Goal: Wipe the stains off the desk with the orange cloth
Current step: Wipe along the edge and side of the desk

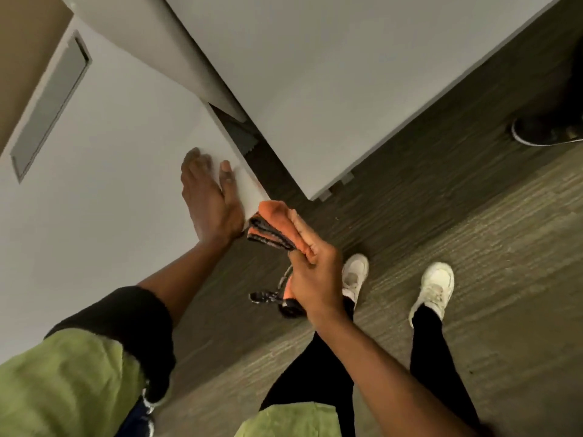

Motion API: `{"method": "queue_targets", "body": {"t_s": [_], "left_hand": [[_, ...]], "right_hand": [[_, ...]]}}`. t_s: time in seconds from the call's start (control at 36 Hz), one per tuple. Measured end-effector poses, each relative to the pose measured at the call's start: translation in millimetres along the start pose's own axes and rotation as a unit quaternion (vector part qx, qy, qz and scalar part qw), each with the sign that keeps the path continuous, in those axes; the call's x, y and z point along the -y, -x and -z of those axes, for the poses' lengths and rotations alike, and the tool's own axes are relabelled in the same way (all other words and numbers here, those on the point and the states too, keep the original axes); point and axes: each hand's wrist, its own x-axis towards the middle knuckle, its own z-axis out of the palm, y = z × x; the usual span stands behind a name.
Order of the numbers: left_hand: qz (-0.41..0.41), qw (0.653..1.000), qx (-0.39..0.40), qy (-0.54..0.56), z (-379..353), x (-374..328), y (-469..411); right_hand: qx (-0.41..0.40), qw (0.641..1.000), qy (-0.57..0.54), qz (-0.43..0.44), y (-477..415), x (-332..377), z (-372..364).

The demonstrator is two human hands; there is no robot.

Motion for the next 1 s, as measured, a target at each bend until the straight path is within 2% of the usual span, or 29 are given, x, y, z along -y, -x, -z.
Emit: {"method": "queue_targets", "body": {"t_s": [0.08,0.22,0.28,0.36,0.5,0.67,0.78,0.89,1.0], "left_hand": [[0.004,1.000,-0.008,-0.002,-2.2,5.0,-1.6],[0.015,1.000,-0.001,-0.006,-1.6,1.6,-2.2],[0.016,1.000,0.003,-0.006,0.1,1.4,-1.4],[0.021,1.000,0.007,-0.010,0.7,-0.3,-1.3],[0.002,1.000,-0.001,-0.007,-0.1,-0.9,0.0],[-0.003,1.000,0.008,-0.012,-0.4,0.9,0.4],[0.001,1.000,0.019,-0.014,1.5,0.7,0.2],[0.003,1.000,0.019,-0.010,3.3,-1.0,0.2],[0.003,0.999,0.029,-0.013,3.3,-0.4,0.4]], "right_hand": [[-0.034,0.992,-0.104,-0.059,4.9,4.9,1.2],[-0.095,0.987,-0.113,-0.064,-7.8,18.3,36.6],[-0.075,0.992,-0.095,-0.041,-22.3,26.5,46.8],[-0.009,1.000,0.005,0.009,-45.2,37.3,47.5],[0.110,0.982,0.135,0.070,-58.4,47.1,17.9],[0.139,0.955,0.227,0.131,-37.8,37.6,9.5],[0.143,0.941,0.273,0.141,-58.7,49.8,-6.6],[0.186,0.934,0.289,0.099,-98.4,67.4,-18.8],[0.195,0.937,0.278,0.083,-75.3,64.2,-4.2]]}}
